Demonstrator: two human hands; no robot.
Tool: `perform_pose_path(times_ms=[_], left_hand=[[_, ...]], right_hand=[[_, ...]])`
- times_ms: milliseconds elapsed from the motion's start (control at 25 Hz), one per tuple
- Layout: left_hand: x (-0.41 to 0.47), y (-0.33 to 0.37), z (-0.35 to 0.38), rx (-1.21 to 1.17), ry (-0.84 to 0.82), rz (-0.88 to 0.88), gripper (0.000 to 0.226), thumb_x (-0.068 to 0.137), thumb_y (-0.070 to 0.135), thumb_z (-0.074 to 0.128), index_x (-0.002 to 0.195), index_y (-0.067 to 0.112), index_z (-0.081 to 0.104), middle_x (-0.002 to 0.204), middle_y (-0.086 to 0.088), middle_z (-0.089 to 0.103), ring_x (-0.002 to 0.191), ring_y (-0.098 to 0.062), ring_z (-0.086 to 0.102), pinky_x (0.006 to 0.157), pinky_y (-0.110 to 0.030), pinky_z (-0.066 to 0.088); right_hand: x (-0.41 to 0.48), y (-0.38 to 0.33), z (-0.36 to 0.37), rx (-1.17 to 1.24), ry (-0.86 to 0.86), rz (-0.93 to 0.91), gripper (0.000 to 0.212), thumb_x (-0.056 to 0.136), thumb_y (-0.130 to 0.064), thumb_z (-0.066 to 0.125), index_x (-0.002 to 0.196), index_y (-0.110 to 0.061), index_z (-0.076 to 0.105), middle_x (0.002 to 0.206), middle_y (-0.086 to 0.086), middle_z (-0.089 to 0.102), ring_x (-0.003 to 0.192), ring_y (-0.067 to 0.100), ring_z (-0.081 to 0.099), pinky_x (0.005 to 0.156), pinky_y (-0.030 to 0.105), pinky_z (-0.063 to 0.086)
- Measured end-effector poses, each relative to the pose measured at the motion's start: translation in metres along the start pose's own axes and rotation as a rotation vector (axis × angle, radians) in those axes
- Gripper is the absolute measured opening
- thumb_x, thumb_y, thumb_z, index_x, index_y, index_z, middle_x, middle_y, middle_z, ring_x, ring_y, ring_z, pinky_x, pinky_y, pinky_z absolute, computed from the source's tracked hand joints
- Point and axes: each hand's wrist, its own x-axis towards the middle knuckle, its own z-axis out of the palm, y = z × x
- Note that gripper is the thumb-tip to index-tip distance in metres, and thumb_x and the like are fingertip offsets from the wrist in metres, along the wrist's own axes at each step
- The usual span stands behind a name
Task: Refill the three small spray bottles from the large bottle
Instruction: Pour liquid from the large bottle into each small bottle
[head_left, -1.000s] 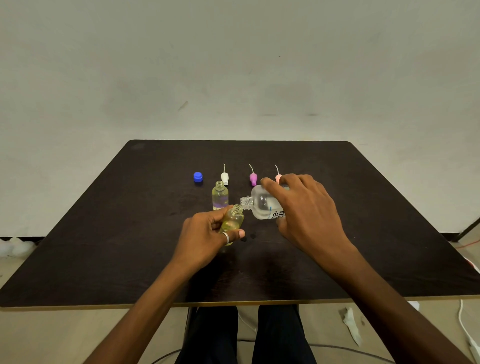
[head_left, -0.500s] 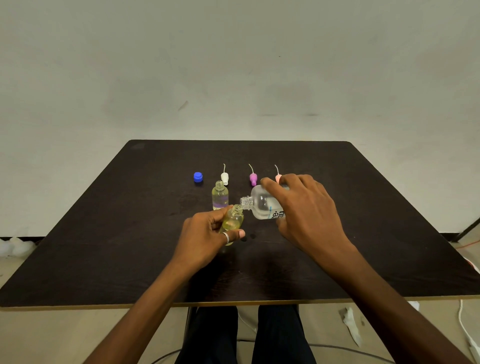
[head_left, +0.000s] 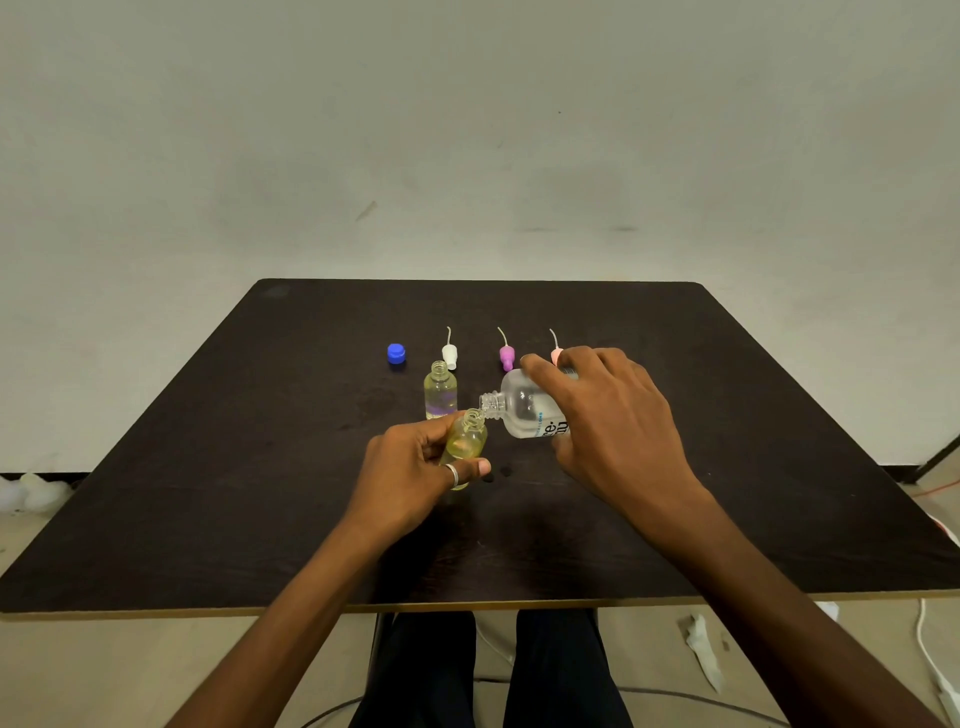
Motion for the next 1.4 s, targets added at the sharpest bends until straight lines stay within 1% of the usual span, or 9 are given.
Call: perform_pose_path(times_ms=[120, 240, 280, 520, 800, 1040, 1240, 1400], left_hand=[[0.0000, 0.0017, -0.0008, -0.002, -0.013, -0.006, 0.041, 0.074, 0.029, 0.086, 0.101, 0.054, 0.067, 0.092, 0.014, 0.077, 0.093, -0.006, 0.072, 0.090, -0.033, 0.058], [-0.0011, 0.0026, -0.0008, -0.026, -0.025, -0.013, 0.038, 0.075, 0.026, 0.086, 0.106, 0.043, 0.072, 0.091, 0.018, 0.076, 0.090, 0.003, 0.071, 0.092, -0.032, 0.058], [-0.0011, 0.0027, -0.0005, -0.031, -0.029, -0.013, 0.036, 0.076, 0.026, 0.086, 0.107, 0.039, 0.073, 0.090, 0.018, 0.077, 0.090, 0.004, 0.071, 0.092, -0.032, 0.058], [-0.0003, -0.0002, 0.0002, -0.075, -0.046, -0.014, 0.032, 0.076, 0.025, 0.086, 0.106, 0.032, 0.076, 0.092, 0.013, 0.077, 0.093, -0.002, 0.072, 0.093, -0.038, 0.057], [-0.0003, 0.0022, 0.0011, -0.099, -0.051, -0.016, 0.032, 0.077, 0.020, 0.085, 0.106, 0.028, 0.075, 0.091, 0.012, 0.078, 0.093, 0.000, 0.072, 0.095, -0.037, 0.057], [-0.0008, 0.0027, 0.0001, -0.096, -0.055, -0.019, 0.034, 0.077, 0.021, 0.085, 0.108, 0.029, 0.075, 0.094, 0.015, 0.077, 0.095, 0.002, 0.071, 0.095, -0.034, 0.056], [-0.0013, 0.0038, 0.0006, -0.085, -0.041, -0.023, 0.035, 0.076, 0.022, 0.085, 0.108, 0.031, 0.075, 0.095, 0.018, 0.077, 0.094, 0.005, 0.070, 0.093, -0.028, 0.056], [-0.0008, 0.0033, 0.0011, -0.085, -0.041, -0.020, 0.034, 0.076, 0.023, 0.085, 0.108, 0.029, 0.075, 0.094, 0.017, 0.077, 0.094, 0.003, 0.071, 0.093, -0.031, 0.057]], right_hand=[[0.0001, -0.0003, -0.0003, -0.004, -0.003, 0.000, 0.077, 0.066, -0.017, 0.078, 0.134, -0.030, 0.046, 0.116, 0.004, 0.060, 0.105, 0.028, 0.055, 0.084, 0.041, 0.050], [0.0004, -0.0007, -0.0005, -0.002, -0.001, 0.003, 0.077, 0.065, -0.018, 0.078, 0.134, -0.030, 0.046, 0.116, 0.003, 0.060, 0.105, 0.028, 0.055, 0.084, 0.041, 0.050], [0.0004, -0.0007, -0.0006, -0.003, 0.001, 0.004, 0.077, 0.065, -0.017, 0.078, 0.134, -0.030, 0.046, 0.115, 0.003, 0.060, 0.104, 0.027, 0.055, 0.083, 0.041, 0.050], [0.0004, -0.0003, -0.0011, -0.001, -0.002, 0.000, 0.077, 0.066, -0.017, 0.078, 0.135, -0.030, 0.045, 0.116, 0.003, 0.060, 0.105, 0.027, 0.055, 0.084, 0.041, 0.050], [0.0005, -0.0013, -0.0019, 0.002, 0.012, 0.002, 0.076, 0.065, -0.016, 0.078, 0.133, -0.029, 0.046, 0.114, 0.003, 0.060, 0.103, 0.027, 0.055, 0.082, 0.040, 0.050], [0.0010, -0.0011, -0.0023, -0.004, -0.003, -0.002, 0.077, 0.067, -0.017, 0.077, 0.135, -0.029, 0.044, 0.117, 0.003, 0.059, 0.106, 0.027, 0.054, 0.084, 0.041, 0.050], [0.0010, -0.0016, -0.0030, -0.008, 0.000, -0.003, 0.077, 0.065, -0.017, 0.078, 0.134, -0.029, 0.046, 0.116, 0.004, 0.060, 0.105, 0.028, 0.055, 0.084, 0.041, 0.050], [0.0008, -0.0010, -0.0030, -0.010, -0.001, -0.001, 0.077, 0.065, -0.017, 0.078, 0.134, -0.030, 0.045, 0.115, 0.003, 0.059, 0.105, 0.027, 0.054, 0.083, 0.041, 0.050]])
